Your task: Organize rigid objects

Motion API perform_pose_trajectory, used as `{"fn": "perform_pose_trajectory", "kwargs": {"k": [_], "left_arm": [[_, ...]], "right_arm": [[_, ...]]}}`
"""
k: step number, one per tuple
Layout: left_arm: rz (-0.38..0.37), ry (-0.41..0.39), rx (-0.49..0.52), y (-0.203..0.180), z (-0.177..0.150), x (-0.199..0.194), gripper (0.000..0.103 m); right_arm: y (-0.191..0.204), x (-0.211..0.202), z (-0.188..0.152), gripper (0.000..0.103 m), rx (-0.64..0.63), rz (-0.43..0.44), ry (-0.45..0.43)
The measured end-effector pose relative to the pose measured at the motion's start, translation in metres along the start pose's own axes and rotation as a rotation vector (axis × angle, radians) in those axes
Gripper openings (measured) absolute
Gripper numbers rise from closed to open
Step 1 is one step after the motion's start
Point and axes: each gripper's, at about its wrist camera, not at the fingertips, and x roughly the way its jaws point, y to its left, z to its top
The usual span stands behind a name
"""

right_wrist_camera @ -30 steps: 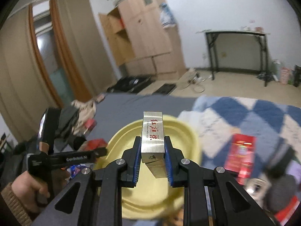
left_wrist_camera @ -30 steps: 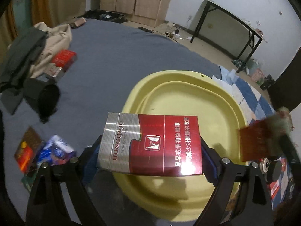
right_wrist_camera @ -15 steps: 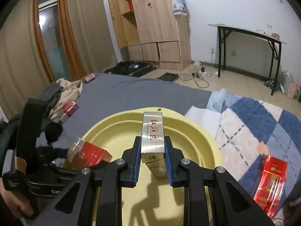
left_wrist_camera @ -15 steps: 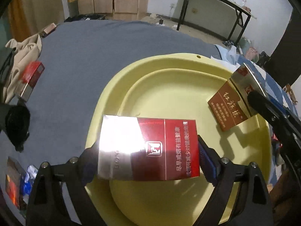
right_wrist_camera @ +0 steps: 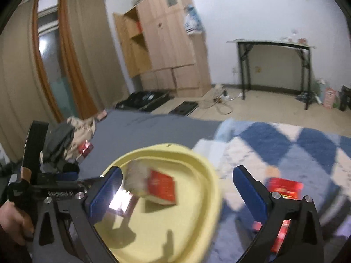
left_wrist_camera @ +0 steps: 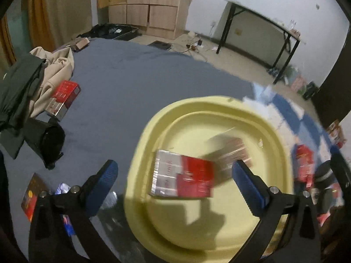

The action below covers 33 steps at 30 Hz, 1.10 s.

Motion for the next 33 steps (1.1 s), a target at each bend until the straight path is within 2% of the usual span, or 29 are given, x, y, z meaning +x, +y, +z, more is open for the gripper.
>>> {"fn": "perform_pose_trajectory", "kwargs": {"k": [4,7,11,15,17,19,21,25,28,30,33], "left_arm": [[-0.018,-0.064,0.068,-0.04,-0.004,-0.039,0.103],[-0.102,-0.077,0.148,-0.086,-0.015,-0.062,0.103],[-0.173,-0.062,0.294,-0.134,-0.041,-0.089,0.103],[-0.26,-0.014,0.332,-0.159,-0.074,-0.11,0.103],[-0.269,-0.03,0.352,-0.168,-0.092,-0.122,0.103],[-0.243,-0.03,0.36,-0.173,-0.106,-0.126,0.103],[-0.223,-0.018,0.352,-0.177,-0.12,-0.126,0.103],[-0.198,-0.019,0.362,-0.18,-0.142,-0.124,0.103],[-0.168,-0.032,0.397,-0.186,-0.15,-0.123,0.103],[-0.167,-0.056,0.393,-0.187,-0.152,-0.123,0.103],[-0.079,-0.09,0.377,-0.188,-0.153,-0.119,0.103]], "right_arm": [[-0.037,-0.068,-0.003,0.103,0.054,-0.086,-0.043],[-0.067,-0.128,-0.01,0.103,0.086,-0.163,-0.073],[-0.101,-0.204,-0.029,0.103,0.104,-0.272,-0.079],[-0.125,-0.273,-0.047,0.103,0.12,-0.345,-0.067],[-0.134,-0.303,-0.055,0.103,0.134,-0.382,-0.064],[-0.14,-0.328,-0.068,0.103,0.162,-0.407,-0.064],[-0.143,-0.34,-0.077,0.103,0.172,-0.419,-0.059],[-0.145,-0.346,-0.121,0.103,0.195,-0.443,-0.053],[-0.153,-0.331,-0.139,0.103,0.227,-0.473,0.014],[-0.156,-0.322,-0.137,0.103,0.253,-0.452,0.038],[-0.152,-0.318,-0.129,0.103,0.228,-0.455,0.027]]}}
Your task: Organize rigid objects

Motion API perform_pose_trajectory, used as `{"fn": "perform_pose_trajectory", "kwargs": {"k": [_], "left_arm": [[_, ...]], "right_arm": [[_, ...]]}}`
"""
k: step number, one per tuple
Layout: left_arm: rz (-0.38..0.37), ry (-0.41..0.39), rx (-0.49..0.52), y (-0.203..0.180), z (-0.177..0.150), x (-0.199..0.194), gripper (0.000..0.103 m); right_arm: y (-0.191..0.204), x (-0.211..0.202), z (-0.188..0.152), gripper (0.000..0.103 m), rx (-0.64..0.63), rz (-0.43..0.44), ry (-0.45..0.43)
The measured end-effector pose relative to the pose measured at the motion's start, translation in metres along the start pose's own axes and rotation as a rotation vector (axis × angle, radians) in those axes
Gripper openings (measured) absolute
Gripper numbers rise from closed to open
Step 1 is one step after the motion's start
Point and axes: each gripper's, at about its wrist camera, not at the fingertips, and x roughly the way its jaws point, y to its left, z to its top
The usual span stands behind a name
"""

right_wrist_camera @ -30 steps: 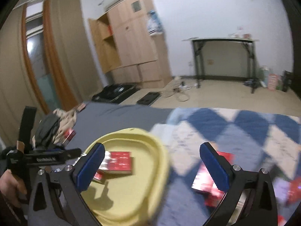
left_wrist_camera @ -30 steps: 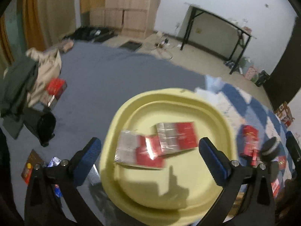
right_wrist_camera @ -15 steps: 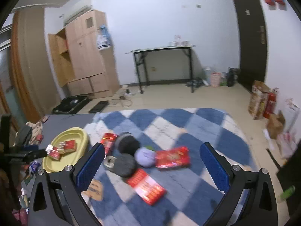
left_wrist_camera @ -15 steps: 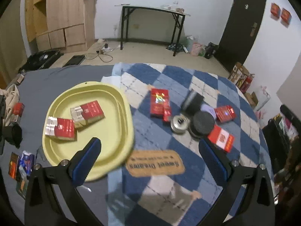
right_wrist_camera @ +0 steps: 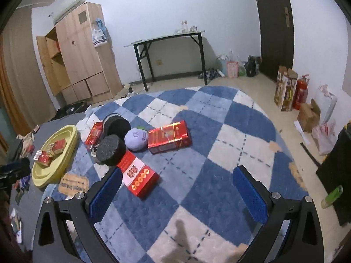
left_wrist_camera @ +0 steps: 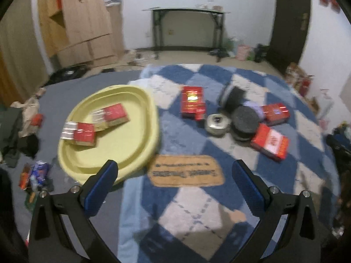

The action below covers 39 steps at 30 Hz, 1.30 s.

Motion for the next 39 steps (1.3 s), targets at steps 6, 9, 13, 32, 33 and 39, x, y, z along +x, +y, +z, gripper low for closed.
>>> {"fn": "perform_pose_trajectory", "kwargs": {"k": [6,9,13,32,33,39], "left_arm": [[-0.045,0.009,-0.084,0.006,-0.001,0.012,0.103],[-0.088,0.03,-0.13,0.009,-0.002,0.019,0.103],[-0.077,0.038,-0.146,0.01,0.0,0.023,0.103],[-0.162,0.052,-0.146,0.002,0.008,0.029,0.103],[-0.167,0.057,-0.139,0.001,0.008,0.031,0.103],[-0.226,0.076,-0.063,-0.028,0.017,0.049,0.103]], "right_arm": [[0.001,0.007,0.002,0.103,-0.016,-0.001,0.024],[-0.007,0.022,0.001,0.103,-0.003,0.002,0.021],[-0.009,0.032,0.0,0.103,0.002,0.002,0.025],[0.005,0.047,0.0,0.103,-0.036,0.055,0.018],[0.007,0.049,-0.001,0.103,-0.043,0.062,0.025],[0.025,0.073,-0.009,0.103,-0.145,0.093,0.069]]}}
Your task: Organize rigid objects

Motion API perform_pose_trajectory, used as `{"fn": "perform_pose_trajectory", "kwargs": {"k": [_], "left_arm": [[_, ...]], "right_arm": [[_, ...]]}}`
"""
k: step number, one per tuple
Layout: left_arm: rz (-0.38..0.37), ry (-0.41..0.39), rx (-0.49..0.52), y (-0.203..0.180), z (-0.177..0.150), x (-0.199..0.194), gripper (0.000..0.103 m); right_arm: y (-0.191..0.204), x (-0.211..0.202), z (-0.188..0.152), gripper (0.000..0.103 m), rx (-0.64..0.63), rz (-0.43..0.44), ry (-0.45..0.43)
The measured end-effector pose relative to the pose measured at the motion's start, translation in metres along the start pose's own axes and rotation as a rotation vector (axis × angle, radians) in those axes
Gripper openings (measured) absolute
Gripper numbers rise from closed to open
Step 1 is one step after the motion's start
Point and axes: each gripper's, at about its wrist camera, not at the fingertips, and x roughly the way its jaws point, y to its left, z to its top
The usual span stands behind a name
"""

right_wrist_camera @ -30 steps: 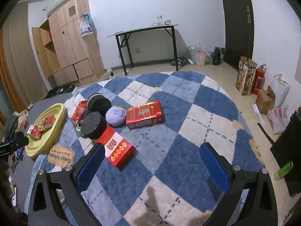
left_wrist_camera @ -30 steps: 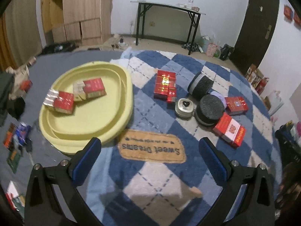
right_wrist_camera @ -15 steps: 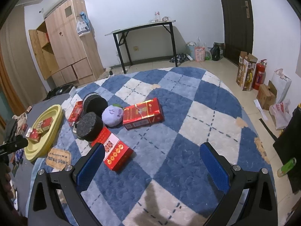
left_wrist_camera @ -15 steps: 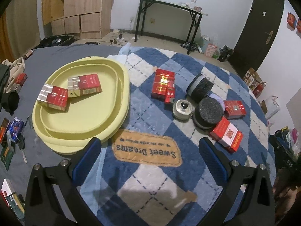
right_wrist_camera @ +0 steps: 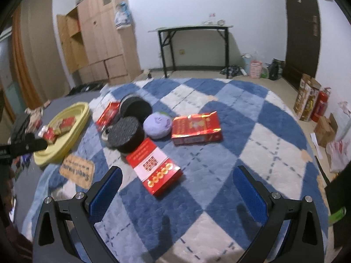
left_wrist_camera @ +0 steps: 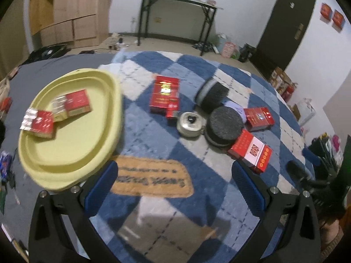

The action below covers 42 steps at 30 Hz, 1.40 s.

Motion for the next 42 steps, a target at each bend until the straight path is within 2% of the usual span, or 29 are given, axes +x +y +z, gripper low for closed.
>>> {"fn": "perform_pose_trajectory", "kwargs": {"k": [4,8,12,16,19,21,22,23,33,35,37,39,42], "left_arm": [[-0.04,0.043,0.062,-0.033,0.018,0.029,0.103],[-0.046,0.067,0.122,-0.06,0.03,0.06,0.103],[-0.042,0.11,0.154,-0.073,0.037,0.094,0.103],[-0.058,0.129,0.136,-0.074,0.042,0.118,0.102],[-0.062,0.123,0.11,-0.072,0.048,0.127,0.1],[-0.049,0.099,0.122,-0.075,0.051,0.127,0.088],[-0.062,0.098,0.124,-0.077,0.052,0.127,0.069],[-0.079,0.126,0.107,-0.078,0.052,0.129,0.069],[-0.013,0.138,0.132,-0.086,0.043,0.138,0.069],[-0.021,0.149,0.125,-0.085,0.044,0.135,0.068],[-0.052,0.159,0.084,-0.078,0.047,0.123,0.068],[-0.023,0.132,0.087,-0.072,0.05,0.099,0.068],[0.017,0.051,0.09,-0.058,0.055,0.055,0.068]], "right_arm": [[0.013,0.033,-0.006,0.103,-0.103,0.011,0.048],[0.023,0.061,-0.01,0.103,-0.217,0.006,0.059],[0.025,0.079,-0.008,0.103,-0.25,0.017,0.045],[0.028,0.096,-0.007,0.102,-0.266,0.032,0.054],[0.03,0.11,-0.006,0.097,-0.262,0.052,0.074],[0.029,0.12,-0.004,0.075,-0.254,0.067,0.101],[0.029,0.125,-0.003,0.074,-0.254,0.067,0.12],[0.03,0.126,-0.003,0.073,-0.255,0.069,0.116],[0.026,0.117,-0.005,0.069,-0.227,0.062,0.1],[0.021,0.114,-0.005,0.067,-0.199,0.065,0.1],[0.015,0.107,-0.005,0.066,-0.17,0.059,0.09],[0.011,0.098,-0.004,0.065,-0.153,0.052,0.079],[0.007,0.081,0.002,0.064,-0.129,0.027,0.053]]}}
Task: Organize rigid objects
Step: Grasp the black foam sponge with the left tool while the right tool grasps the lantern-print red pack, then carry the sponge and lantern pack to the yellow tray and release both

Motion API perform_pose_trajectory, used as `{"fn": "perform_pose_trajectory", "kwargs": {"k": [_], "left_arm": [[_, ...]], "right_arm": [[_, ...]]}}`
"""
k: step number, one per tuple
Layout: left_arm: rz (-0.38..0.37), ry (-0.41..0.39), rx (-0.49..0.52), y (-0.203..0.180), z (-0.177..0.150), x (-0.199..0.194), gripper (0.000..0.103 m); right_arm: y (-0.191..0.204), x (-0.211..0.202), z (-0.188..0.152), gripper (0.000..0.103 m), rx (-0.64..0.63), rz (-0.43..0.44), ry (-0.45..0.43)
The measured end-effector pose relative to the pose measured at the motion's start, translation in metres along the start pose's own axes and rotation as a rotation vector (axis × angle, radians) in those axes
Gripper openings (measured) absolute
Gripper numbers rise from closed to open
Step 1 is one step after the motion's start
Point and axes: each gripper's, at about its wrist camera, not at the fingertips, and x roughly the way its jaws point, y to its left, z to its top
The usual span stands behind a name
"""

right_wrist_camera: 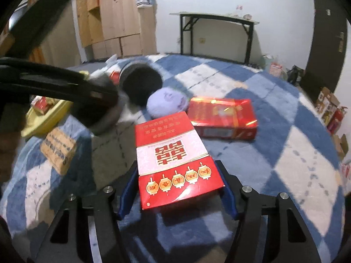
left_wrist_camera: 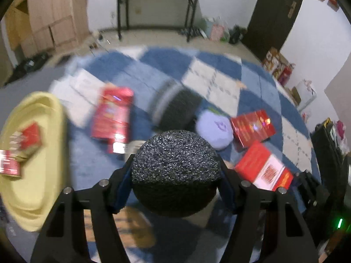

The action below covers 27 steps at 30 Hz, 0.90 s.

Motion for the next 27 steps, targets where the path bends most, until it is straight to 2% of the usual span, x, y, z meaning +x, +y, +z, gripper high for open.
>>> {"fn": "perform_pose_trajectory", "kwargs": {"k": [6,9,14,19,23,27], "left_arm": [[0.042,-0.076,-0.022,0.035,-0.007,-0.069,0.068],[0.068,-0.11,-0.021,0.048,-0.022,-0.099,0.068],[0.105,-0.116,-0.043,0.059,-0.049,-0.128,0.068],[0.102,-0.155,-0.068,0.067,-0.055,-0.138,0.069],[0.155,-0.176,-0.042,0.067,-0.067,-0.131,0.069],[0.117,-0.148,-0.067,0.069,-0.075,-0.125,0.068]], "right_arm": [[-0.016,-0.059,0.021,0.063,0.132,-0.055,-0.121],[-0.018,-0.084,0.025,0.063,0.164,-0.045,-0.137],[-0.018,-0.113,0.016,0.062,0.194,-0.073,-0.145],[-0.006,-0.114,0.012,0.062,0.159,-0.099,-0.096],[0.008,-0.114,0.014,0.062,0.119,-0.111,-0.068],[0.016,-0.111,0.011,0.062,0.085,-0.102,-0.05]]}}
